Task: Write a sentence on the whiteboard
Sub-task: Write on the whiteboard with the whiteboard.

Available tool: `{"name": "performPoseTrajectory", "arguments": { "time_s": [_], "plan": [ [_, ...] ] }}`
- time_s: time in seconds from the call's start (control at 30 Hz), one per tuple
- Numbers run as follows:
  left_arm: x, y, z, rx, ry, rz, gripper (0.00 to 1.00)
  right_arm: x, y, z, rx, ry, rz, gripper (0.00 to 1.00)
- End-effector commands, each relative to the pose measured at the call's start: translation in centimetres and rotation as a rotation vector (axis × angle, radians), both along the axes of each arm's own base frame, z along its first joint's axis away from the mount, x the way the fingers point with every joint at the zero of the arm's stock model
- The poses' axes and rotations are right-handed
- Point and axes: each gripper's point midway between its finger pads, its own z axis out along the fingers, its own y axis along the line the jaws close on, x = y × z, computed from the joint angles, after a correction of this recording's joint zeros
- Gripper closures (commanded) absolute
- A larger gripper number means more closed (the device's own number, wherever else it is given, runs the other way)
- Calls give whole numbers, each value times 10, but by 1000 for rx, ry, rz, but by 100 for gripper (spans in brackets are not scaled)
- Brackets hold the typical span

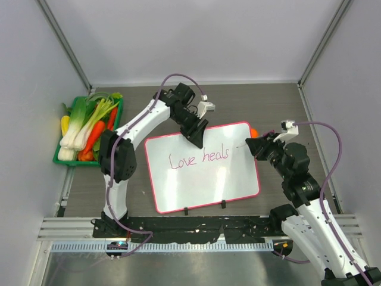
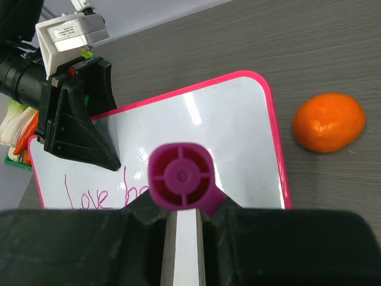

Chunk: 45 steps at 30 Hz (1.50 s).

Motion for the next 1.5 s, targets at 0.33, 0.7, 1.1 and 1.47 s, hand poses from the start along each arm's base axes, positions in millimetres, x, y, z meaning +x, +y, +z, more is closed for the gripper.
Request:
{"name": "performPoseTrajectory", "arguments": {
  "time_s": [0.33,0.7,1.1,1.47],
  "plan": [
    [53,29,133,-135,-723,485,11,-2,3,33,34,-80,24,99],
    [1,154,104,-75,-599,951,0,-1,10,33,48,-82,53,99],
    [-42,185,50,-284,-229,1104,0,1,14,30,45,-79,72,99],
    [-37,156,22,-609,18,981,16,5,16,28,33,-74,84,99]
  ]
}}
